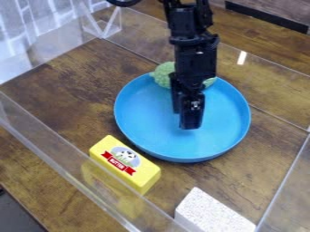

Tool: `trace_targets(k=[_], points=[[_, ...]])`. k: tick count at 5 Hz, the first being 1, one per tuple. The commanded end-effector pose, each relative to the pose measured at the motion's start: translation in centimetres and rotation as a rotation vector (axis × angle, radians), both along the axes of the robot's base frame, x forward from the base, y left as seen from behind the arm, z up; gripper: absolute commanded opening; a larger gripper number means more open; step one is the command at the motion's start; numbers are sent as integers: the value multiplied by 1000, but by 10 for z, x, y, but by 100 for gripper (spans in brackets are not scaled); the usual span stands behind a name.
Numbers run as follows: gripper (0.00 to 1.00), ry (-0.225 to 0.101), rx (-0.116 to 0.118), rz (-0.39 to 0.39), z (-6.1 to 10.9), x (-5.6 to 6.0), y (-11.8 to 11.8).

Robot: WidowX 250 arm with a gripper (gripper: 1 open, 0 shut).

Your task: Put the green object in the blue tray

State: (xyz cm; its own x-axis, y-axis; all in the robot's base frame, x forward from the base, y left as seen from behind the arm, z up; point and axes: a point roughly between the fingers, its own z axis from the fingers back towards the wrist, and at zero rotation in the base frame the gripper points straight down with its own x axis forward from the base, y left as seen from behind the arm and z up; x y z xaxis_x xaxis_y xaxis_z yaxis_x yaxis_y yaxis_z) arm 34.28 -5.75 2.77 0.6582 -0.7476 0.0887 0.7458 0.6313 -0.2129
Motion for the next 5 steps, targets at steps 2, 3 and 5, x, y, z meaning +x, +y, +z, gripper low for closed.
trace_targets(k=[2, 3, 5], points=[[100, 10, -5, -45, 3, -8, 5], [100, 23, -7, -26, 4, -3, 3], [100, 48, -10, -56, -5, 4, -5]])
